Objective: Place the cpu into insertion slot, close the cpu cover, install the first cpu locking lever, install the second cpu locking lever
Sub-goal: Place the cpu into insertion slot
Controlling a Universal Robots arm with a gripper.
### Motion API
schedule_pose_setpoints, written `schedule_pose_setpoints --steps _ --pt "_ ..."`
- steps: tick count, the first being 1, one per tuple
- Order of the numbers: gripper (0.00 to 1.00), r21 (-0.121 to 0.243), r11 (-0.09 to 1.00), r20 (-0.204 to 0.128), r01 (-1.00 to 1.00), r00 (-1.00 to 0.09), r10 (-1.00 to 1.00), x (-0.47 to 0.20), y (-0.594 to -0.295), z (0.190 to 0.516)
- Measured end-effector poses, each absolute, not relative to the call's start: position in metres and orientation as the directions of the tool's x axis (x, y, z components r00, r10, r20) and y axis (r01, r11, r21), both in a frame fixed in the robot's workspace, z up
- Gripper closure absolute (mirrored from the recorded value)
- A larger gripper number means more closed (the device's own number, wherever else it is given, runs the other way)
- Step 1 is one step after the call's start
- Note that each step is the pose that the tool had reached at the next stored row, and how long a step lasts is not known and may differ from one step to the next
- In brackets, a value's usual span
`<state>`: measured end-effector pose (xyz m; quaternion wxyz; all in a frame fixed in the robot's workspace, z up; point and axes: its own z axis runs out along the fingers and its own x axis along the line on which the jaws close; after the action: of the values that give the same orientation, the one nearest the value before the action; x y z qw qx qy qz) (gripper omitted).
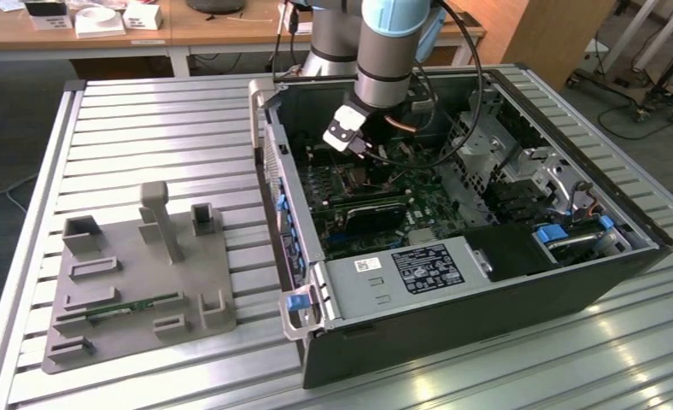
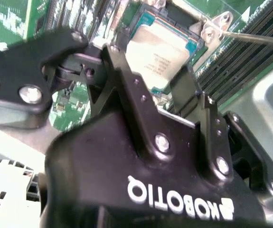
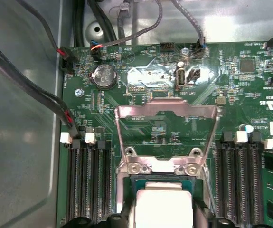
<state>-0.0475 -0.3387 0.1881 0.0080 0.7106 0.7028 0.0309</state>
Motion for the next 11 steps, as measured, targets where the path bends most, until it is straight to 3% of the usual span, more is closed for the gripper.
schedule_pose_setpoints --steps 1,11 --pt "0.4 0.055 -0.012 0.033 0.998 0.01 0.999 -0.0475 -0.3387 0.1882" --pt "0.4 0.055 -0.012 0.034 0.998 0.01 0.999 -0.0474 -0.3385 0.1908"
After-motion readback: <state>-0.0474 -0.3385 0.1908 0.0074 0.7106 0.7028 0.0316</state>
